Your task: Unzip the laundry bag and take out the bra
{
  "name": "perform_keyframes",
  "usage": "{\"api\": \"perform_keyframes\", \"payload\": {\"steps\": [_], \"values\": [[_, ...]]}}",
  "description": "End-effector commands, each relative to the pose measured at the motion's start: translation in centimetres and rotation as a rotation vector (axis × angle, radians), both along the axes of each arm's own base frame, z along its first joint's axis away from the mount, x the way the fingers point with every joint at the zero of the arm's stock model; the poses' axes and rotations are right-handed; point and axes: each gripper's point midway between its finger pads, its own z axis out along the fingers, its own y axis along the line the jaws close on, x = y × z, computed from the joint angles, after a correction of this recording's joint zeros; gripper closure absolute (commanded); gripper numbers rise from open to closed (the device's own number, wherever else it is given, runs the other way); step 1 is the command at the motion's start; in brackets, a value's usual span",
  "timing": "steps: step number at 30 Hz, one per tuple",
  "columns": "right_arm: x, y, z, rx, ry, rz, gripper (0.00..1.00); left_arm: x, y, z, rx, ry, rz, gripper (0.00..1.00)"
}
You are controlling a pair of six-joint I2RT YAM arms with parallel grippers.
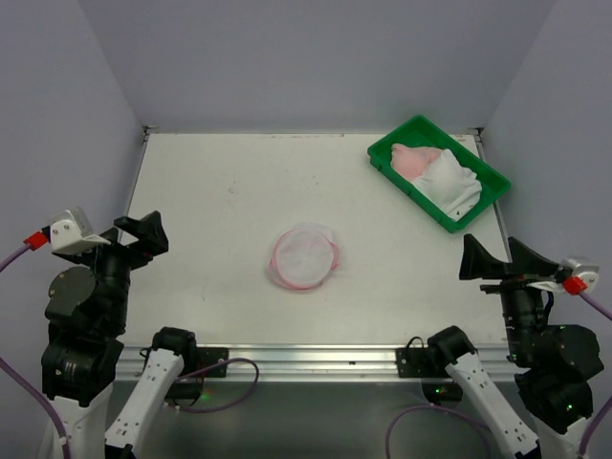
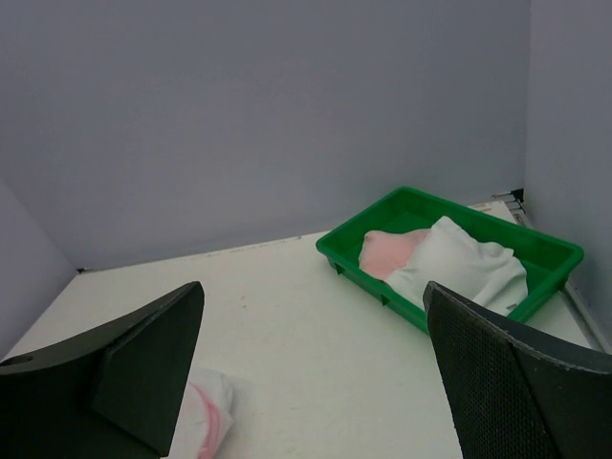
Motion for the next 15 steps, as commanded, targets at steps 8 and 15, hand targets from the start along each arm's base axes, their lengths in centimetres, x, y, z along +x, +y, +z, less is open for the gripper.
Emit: {"api": "perform_keyframes", "payload": {"steps": [8,15], "values": [[0.7,0.2,-0.3,-0.018,-0.015,-0.006,0.01,1.4,-0.7,-2.9,-0.005,0.063,-0.023,0.00],[0.9,0.5,-0.7,-0.030,0.001,0.002,0.01,1.7,-0.9,-3.3,-0.008,0.078,-0.029,0.00]]}}
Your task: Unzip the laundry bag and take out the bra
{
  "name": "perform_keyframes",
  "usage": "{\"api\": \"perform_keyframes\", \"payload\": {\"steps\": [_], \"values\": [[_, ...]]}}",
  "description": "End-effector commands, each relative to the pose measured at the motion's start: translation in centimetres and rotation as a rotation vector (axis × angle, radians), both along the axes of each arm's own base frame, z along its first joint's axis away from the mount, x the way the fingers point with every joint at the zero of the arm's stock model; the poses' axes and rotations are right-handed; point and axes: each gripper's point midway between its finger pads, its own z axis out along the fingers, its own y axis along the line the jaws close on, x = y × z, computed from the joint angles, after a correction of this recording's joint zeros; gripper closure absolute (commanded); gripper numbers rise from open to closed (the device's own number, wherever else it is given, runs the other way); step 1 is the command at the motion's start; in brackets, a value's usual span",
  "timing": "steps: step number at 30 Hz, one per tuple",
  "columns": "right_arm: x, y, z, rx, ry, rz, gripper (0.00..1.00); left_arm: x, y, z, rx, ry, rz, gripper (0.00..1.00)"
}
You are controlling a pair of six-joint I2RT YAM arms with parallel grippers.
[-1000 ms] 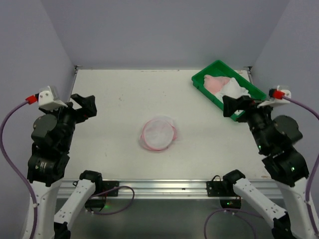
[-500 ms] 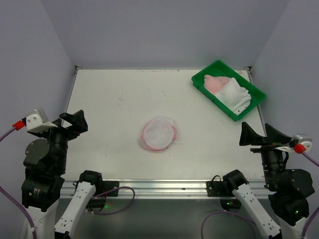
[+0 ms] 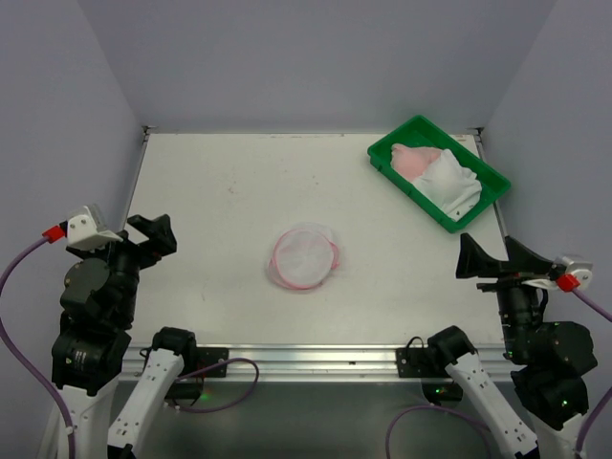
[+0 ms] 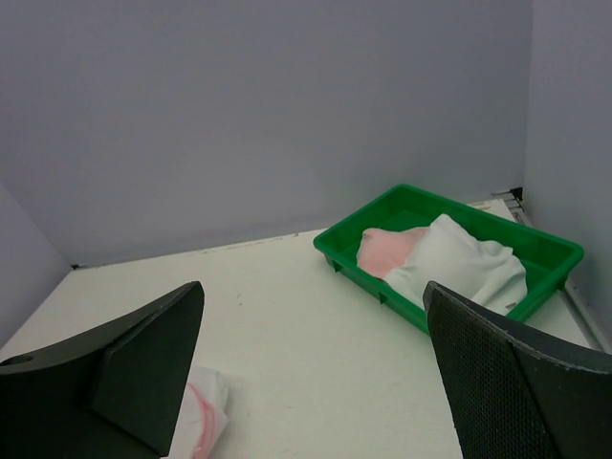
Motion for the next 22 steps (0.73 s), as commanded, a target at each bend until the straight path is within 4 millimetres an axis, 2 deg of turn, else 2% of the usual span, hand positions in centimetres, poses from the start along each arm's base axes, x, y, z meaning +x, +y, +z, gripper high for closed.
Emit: {"api": "perform_keyframes", "payload": {"steps": [1,12,22], "values": [[0.6,0.4,0.1,-0.019,0.004,0.006,0.01,0.5,-0.5,0.1,-0.018,-0.003,-0.018,0.00],[0.8,0.8,-0.2,-0.033,0.007,0.024,0.01,0.2,-0.3,-0.8,-0.019,0.011,-0.006,0.00],[1.2,1.1,-0.6,-0.044,0.031,0.026,0.01,1.2,-1.0,-1.5,-0.022,0.034,-0.036,0.00]]}}
